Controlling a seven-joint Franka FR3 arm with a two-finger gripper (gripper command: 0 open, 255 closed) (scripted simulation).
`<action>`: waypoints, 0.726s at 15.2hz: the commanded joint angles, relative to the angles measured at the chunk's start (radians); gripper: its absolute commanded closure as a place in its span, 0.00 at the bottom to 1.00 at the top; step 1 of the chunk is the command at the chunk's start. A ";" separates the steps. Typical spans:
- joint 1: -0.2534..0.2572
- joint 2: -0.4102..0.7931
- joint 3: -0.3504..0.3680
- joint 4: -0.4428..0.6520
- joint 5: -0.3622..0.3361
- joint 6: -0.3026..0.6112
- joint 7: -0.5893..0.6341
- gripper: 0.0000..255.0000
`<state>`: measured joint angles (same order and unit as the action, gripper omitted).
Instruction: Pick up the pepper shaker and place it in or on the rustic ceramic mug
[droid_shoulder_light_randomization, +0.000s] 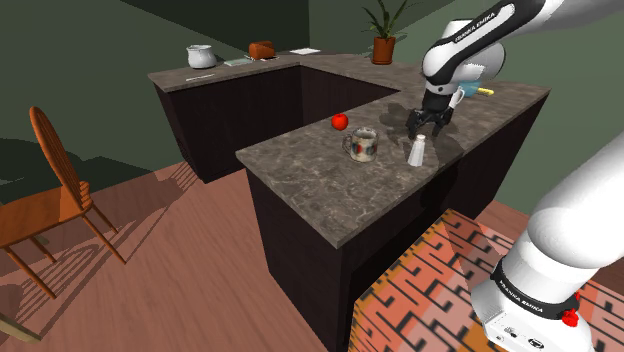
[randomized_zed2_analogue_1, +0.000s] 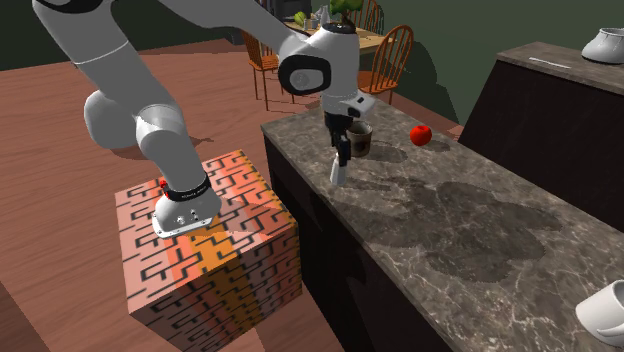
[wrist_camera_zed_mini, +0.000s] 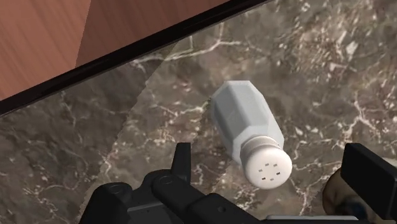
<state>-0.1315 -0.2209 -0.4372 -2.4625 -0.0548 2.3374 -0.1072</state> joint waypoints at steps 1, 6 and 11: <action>0.004 0.028 -0.006 -0.006 0.013 0.034 -0.010 0.00; 0.011 0.068 -0.013 -0.022 0.035 0.086 -0.027 0.00; 0.011 0.068 -0.013 -0.022 0.036 0.086 -0.027 0.00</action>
<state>-0.1206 -0.1530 -0.4497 -2.4846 -0.0193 2.4234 -0.1337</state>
